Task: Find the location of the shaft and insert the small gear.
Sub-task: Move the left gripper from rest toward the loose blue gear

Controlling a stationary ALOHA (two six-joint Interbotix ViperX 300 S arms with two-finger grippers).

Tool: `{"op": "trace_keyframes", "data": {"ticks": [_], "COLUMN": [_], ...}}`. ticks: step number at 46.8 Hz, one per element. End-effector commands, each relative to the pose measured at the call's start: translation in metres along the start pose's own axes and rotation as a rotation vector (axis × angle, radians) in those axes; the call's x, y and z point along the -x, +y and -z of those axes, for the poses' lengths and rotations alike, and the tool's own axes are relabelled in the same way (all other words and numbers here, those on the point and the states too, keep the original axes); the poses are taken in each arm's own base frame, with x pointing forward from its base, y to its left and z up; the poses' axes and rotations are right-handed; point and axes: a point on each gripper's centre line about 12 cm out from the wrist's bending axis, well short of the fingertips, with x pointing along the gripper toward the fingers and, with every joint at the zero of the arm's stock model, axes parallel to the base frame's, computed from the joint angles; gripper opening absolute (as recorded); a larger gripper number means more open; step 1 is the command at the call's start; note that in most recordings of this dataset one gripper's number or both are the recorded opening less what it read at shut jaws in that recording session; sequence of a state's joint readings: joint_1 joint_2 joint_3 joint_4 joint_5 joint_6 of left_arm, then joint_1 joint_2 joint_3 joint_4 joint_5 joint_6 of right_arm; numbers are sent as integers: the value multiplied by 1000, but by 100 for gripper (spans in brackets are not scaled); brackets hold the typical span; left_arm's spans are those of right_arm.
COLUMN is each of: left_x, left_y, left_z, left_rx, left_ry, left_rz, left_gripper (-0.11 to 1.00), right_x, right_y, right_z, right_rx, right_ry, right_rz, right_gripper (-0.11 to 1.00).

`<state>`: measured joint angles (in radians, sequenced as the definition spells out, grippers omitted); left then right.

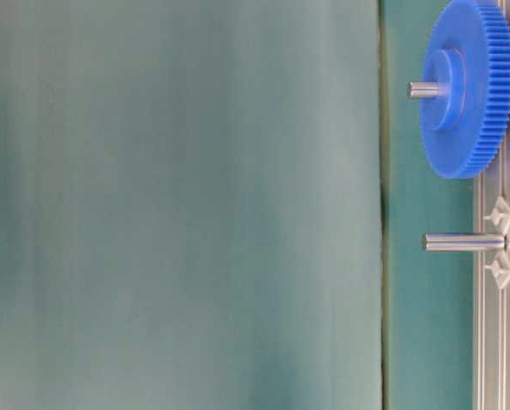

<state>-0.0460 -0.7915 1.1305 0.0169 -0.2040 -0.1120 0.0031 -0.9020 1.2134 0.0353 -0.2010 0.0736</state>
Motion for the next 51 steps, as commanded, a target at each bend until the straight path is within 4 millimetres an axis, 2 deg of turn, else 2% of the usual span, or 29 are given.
{"op": "trace_keyframes", "data": {"ticks": [1,25,51], "left_x": [-6,-35,-73], "left_y": [-5,-17,-18], "left_z": [-9,-2,9], "left_rx": [-19,-50,-53], "left_ry": [1,248,416], "left_rz": [15,40,23], "left_gripper": [-2,-2,-2], "right_x": [-1,1,4], "right_y": [0,-8,-14], "right_z": [-1,16,29], "right_rx": [-13,-20,-59], "right_ry": [13,141,238], "right_rz": [4,46,80], "right_gripper": [1,1,1]}}
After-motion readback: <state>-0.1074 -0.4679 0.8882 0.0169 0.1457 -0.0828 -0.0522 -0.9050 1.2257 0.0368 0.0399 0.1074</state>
